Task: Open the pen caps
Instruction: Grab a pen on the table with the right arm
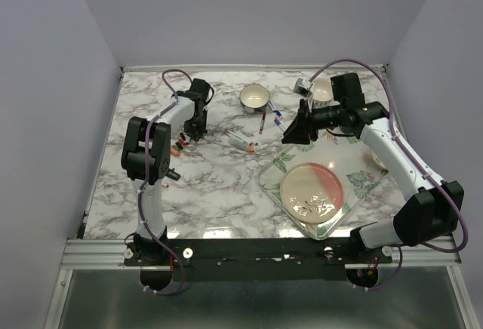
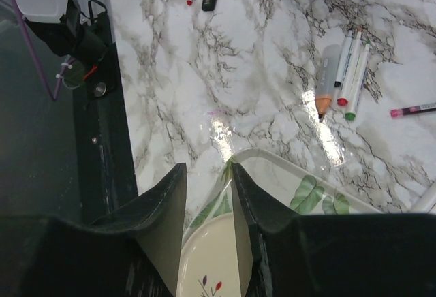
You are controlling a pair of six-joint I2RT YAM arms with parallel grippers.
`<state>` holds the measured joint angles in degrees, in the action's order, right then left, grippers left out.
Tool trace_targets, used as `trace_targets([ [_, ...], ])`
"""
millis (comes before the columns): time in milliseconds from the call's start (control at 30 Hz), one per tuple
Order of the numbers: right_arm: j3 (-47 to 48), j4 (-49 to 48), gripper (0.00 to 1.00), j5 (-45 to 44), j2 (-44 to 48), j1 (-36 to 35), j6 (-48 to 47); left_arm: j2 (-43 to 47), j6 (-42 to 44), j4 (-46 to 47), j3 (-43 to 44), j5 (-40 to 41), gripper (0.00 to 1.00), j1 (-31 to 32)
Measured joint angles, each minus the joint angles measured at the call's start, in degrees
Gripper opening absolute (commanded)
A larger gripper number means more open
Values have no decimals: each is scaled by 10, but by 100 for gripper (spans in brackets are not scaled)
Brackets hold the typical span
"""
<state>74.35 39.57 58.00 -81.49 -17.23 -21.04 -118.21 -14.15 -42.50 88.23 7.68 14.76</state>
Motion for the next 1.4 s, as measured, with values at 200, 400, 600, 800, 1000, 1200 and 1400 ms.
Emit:
trace_targets([
  [200,0,0,40,3,0,0,0,33,-4,1,-10,-22,17,6],
  [400,0,0,40,4,0,0,0,66,-4,9,-7,-20,19,0],
  [600,0,0,40,4,0,0,0,64,1,10,-6,-6,24,-17],
  [800,0,0,40,4,0,0,0,40,11,9,7,0,34,-24],
  [1000,0,0,40,4,0,0,0,23,17,7,11,0,35,-24],
  [1200,0,0,40,4,0,0,0,22,21,4,18,0,35,-24],
  [1400,0,0,40,4,0,0,0,19,24,3,23,0,35,-24],
])
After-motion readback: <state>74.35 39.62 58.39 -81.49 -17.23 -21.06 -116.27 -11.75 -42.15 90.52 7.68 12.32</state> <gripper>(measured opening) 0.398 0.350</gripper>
